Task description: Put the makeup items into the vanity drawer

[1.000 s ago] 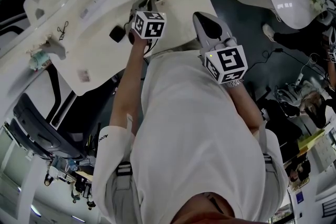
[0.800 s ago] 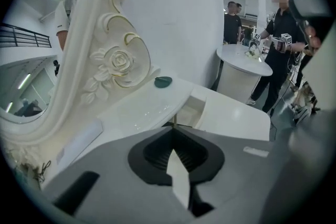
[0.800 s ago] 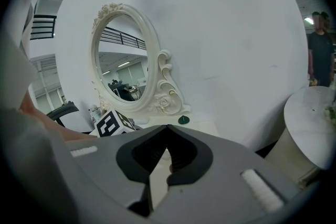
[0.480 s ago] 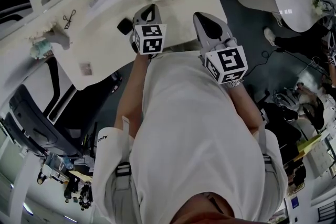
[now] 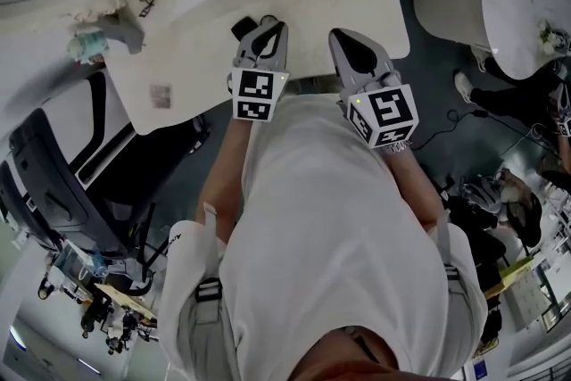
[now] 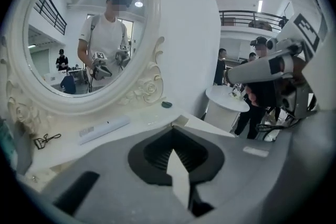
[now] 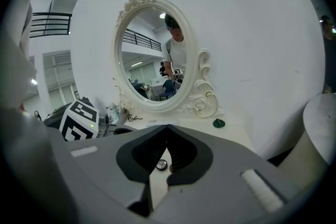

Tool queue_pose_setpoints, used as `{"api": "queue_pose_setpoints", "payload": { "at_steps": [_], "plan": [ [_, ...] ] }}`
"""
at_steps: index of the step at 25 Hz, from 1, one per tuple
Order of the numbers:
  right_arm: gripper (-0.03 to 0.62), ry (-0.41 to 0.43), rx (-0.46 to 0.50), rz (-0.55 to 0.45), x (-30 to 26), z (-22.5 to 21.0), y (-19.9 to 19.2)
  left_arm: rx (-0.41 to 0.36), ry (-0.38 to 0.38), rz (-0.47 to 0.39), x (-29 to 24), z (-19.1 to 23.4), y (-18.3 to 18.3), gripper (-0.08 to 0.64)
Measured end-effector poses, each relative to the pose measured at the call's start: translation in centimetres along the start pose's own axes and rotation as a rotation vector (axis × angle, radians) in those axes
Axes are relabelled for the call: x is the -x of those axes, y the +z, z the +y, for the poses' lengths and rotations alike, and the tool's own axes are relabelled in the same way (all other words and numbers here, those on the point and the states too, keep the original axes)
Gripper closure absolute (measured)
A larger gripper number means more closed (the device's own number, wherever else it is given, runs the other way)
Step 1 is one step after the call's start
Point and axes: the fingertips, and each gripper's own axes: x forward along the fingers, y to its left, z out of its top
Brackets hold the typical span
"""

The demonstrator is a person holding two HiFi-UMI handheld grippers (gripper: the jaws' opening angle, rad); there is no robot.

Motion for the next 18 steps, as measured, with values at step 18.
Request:
{"api": "queue_pose_setpoints", "payload": {
  "at_steps": [18],
  "plan": [
    [0.584, 0.084, 0.051, -0.052, -3.4, 11.4, 0.3, 0.033, 0.105, -0.167, 13.1, 6.5, -0.5, 0.554]
  ]
}}
